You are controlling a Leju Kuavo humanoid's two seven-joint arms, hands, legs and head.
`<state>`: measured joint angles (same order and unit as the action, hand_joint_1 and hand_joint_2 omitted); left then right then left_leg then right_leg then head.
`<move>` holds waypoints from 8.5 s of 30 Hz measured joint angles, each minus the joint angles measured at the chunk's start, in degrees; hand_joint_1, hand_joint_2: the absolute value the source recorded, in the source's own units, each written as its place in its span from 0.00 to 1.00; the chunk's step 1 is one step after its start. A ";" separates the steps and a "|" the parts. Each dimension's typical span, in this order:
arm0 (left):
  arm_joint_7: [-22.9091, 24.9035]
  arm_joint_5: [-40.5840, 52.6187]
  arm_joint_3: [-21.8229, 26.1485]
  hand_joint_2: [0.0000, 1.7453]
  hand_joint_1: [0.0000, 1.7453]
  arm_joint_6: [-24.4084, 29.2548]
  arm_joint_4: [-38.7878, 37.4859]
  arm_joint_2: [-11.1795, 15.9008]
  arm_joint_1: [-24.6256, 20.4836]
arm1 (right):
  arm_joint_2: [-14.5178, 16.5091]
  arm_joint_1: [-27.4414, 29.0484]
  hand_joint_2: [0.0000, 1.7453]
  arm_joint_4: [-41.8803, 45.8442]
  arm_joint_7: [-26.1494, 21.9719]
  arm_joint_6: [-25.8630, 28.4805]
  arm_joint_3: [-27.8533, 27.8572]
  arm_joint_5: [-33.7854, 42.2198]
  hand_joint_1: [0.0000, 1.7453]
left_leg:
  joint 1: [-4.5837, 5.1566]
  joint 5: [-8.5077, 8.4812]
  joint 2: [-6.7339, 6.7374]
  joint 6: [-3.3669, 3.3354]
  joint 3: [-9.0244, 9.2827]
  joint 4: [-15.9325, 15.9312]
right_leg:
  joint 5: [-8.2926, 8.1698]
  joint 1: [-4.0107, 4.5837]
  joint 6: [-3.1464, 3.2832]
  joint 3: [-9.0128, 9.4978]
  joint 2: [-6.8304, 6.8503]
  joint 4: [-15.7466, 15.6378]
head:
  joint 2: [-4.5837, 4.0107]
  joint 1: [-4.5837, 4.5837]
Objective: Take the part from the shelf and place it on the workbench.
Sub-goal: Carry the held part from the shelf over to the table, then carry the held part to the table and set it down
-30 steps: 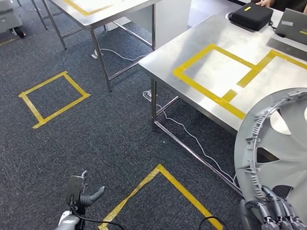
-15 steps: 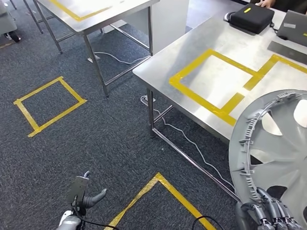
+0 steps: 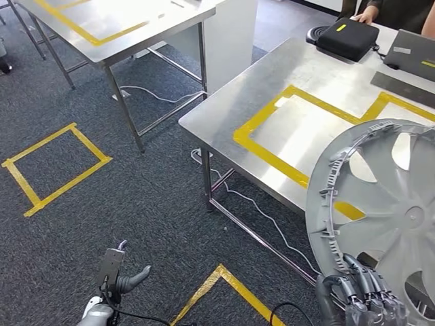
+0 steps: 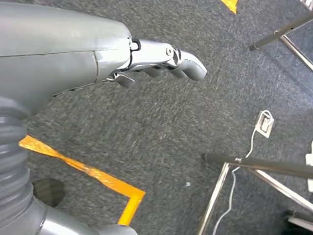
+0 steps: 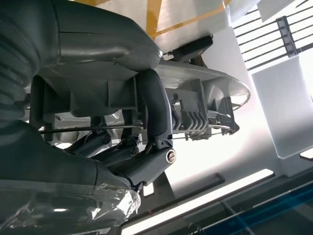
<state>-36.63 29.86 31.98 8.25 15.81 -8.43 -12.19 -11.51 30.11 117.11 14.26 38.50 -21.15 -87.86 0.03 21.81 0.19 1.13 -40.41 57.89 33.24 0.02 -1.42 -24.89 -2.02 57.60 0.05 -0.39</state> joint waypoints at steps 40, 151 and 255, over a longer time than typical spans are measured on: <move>-0.62 0.10 0.44 1.00 0.00 0.72 -0.14 -0.19 -0.12 | -2.04 0.55 1.00 0.69 0.07 0.81 -0.19 2.52 1.00 | -0.15 1.84 2.32 -1.13 6.70 -2.43 | -3.65 -0.84 -2.41 -13.63 2.12 10.51 | -0.01 -0.28; -2.10 -1.58 0.52 1.00 0.00 -8.87 0.08 0.40 -1.34 | -7.44 -6.56 1.00 -9.54 4.65 -12.16 -8.45 9.60 1.00 | 0.00 8.12 -0.22 0.12 11.52 0.05 | -14.01 -1.15 -1.24 -15.74 1.21 2.55 | -0.01 0.04; -2.13 -12.60 -4.78 0.00 0.00 -3.54 3.87 0.06 2.18 | 5.35 -2.67 0.00 -12.99 -28.57 -0.40 -2.84 44.34 0.00 | -1.25 6.41 2.41 2.09 12.29 0.77 | -11.06 0.09 -0.30 -10.56 3.54 -0.42 | -0.01 0.78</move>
<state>-38.75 17.26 27.20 4.71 19.68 -8.37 -10.01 -6.16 27.45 104.12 -14.30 38.10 -23.98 -43.52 -1.21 28.22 2.61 3.22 -28.12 58.65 22.18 0.11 -1.72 -35.45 1.51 57.18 0.04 0.39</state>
